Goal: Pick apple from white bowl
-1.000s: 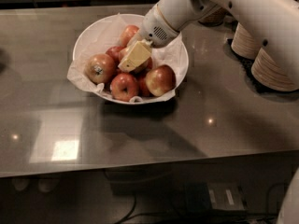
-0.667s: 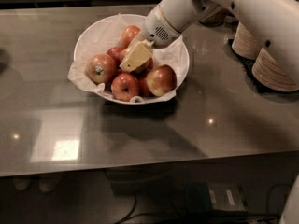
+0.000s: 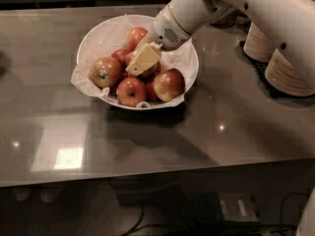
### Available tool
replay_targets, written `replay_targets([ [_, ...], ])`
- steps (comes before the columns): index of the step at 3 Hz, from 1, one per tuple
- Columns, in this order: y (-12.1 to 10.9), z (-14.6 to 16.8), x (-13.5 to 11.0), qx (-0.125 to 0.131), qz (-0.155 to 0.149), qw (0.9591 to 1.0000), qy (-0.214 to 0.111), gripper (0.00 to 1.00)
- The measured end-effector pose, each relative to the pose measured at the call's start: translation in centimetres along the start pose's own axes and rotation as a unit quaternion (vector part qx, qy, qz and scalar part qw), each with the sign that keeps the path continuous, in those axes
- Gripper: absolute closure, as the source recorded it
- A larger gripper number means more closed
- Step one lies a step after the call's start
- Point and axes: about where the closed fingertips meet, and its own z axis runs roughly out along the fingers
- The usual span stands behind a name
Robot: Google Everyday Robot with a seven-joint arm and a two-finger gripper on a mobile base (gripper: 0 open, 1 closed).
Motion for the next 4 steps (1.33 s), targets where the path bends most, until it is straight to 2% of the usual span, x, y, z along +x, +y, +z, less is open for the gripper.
replay_targets([
  [1,0.2,-0.1,-0.3,-0.005,-0.004,1.0,-0.007,1.0],
  [2,0.9,-1.4,-1.8,-0.019,-0.02,0.9988,-0.041,1.0],
  [3,1.8,-4.3,-3.8,-0.027,-0.046,0.9948,-0.087,1.0],
  [4,2.3,-7.7,-4.5,-0.014,-0.072,0.9904,-0.117,1.0],
])
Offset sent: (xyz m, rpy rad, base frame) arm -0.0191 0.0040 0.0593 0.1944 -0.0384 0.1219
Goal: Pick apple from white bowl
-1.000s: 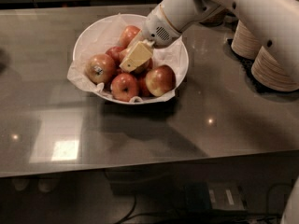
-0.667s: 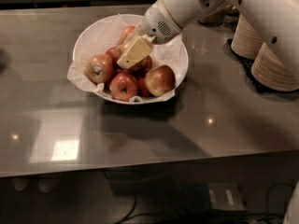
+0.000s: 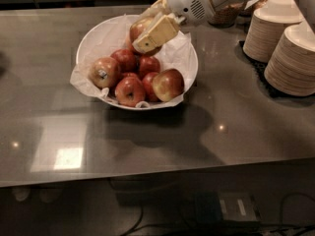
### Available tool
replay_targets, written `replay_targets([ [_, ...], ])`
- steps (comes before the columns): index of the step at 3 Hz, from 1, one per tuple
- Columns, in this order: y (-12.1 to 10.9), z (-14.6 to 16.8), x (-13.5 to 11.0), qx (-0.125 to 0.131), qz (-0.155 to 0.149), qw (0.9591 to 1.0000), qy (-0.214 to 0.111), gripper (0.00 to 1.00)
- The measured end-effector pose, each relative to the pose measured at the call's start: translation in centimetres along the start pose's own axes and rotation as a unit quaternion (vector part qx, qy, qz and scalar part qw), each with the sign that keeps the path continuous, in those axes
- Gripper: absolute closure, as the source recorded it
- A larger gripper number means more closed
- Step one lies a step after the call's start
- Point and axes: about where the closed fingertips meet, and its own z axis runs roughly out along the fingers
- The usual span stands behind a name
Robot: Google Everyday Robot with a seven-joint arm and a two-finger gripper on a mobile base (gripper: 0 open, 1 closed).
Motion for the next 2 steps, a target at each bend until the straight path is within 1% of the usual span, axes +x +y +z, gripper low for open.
replay_targets([
  [1,0.49,-3.86,-0.43,0.019,-0.031,0.9993,0.01,1.0],
  [2,0.58,-4.17,-0.53,0.019,-0.035,0.9992,0.011,1.0],
])
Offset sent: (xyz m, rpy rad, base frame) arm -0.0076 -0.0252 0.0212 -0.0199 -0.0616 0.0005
